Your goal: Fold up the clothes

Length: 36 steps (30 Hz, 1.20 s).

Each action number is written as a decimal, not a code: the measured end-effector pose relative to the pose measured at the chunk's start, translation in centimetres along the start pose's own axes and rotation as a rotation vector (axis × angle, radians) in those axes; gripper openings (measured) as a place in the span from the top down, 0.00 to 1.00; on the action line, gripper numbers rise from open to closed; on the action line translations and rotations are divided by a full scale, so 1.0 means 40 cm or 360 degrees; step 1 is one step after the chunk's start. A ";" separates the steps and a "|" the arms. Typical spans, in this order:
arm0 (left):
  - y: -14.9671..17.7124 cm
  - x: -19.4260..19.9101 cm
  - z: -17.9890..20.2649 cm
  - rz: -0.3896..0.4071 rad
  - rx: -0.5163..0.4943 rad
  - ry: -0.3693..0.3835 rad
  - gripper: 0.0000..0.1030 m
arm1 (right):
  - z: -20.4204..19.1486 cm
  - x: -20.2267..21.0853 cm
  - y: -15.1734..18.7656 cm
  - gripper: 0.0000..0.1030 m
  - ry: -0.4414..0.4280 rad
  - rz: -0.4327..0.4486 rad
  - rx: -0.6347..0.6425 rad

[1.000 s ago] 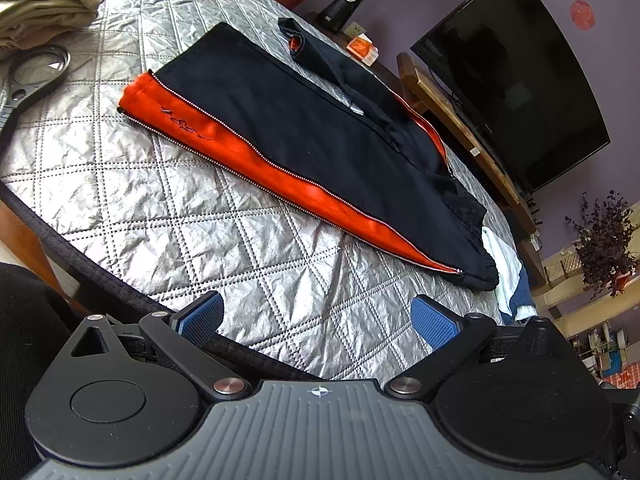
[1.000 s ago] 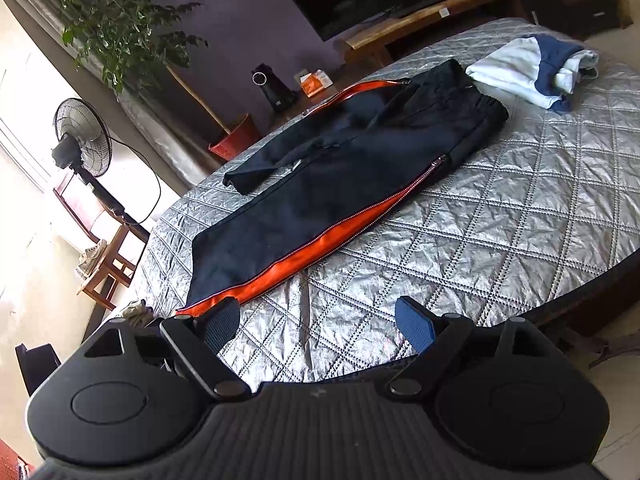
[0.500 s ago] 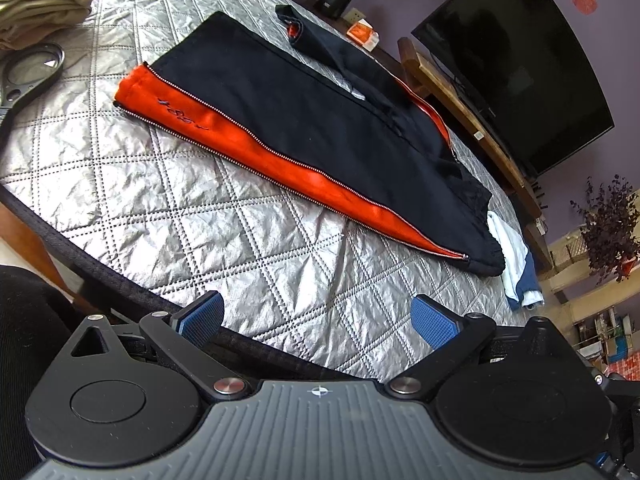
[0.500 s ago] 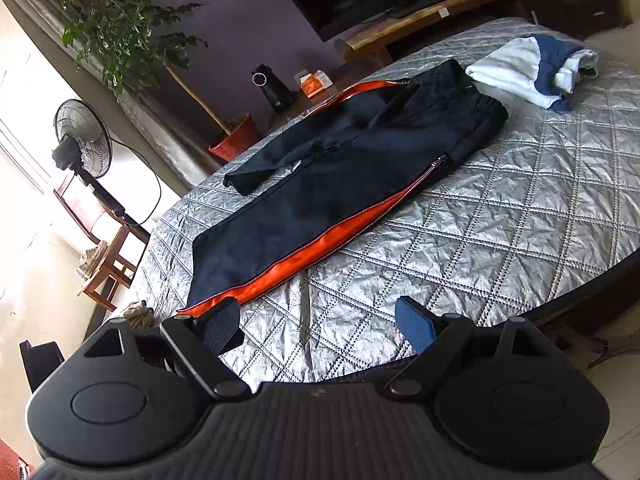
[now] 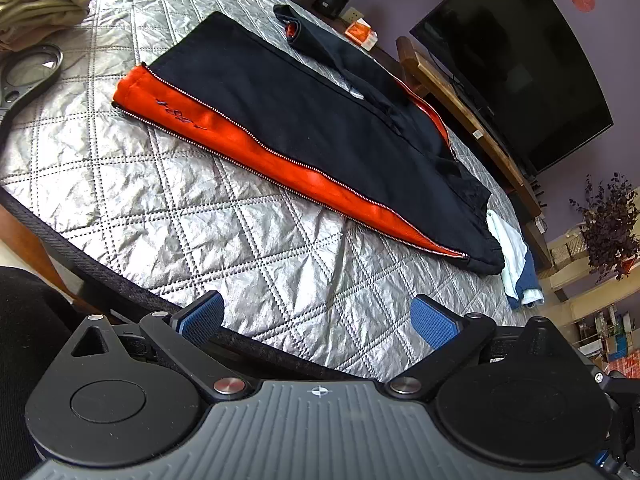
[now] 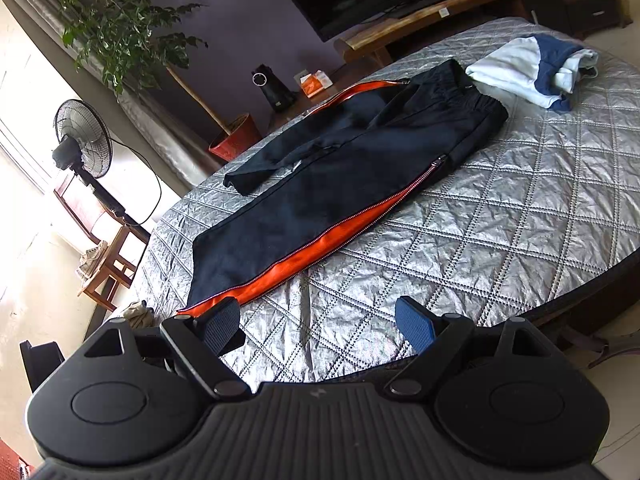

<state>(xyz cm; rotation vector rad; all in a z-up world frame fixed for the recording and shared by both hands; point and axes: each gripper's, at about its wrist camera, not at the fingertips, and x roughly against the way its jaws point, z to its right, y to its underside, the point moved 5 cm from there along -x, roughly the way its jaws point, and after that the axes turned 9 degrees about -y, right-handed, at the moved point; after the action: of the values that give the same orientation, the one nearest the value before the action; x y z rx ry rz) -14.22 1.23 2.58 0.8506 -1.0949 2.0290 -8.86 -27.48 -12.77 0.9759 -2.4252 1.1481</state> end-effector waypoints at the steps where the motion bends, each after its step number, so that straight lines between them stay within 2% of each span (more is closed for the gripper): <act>1: 0.000 0.000 0.000 0.0000 0.0000 0.0001 0.02 | 0.000 0.000 0.000 0.20 0.0000 0.0000 0.0000; 13: 0.001 0.000 -0.001 -0.0005 -0.0004 0.0003 0.02 | -0.001 -0.003 -0.001 0.20 0.0002 0.0001 0.0000; 19: 0.002 -0.004 -0.003 -0.0023 0.0001 -0.0013 0.07 | -0.001 -0.003 -0.002 0.20 0.0001 0.0002 -0.0004; 36: 0.002 -0.007 -0.003 -0.0035 0.0005 0.0015 0.05 | -0.002 -0.002 -0.001 0.20 0.0002 0.0004 -0.0006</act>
<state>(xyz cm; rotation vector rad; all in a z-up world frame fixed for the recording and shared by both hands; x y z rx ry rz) -14.15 1.21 2.26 0.8500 -1.0734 2.0153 -8.76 -27.39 -12.72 0.9715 -2.4273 1.1443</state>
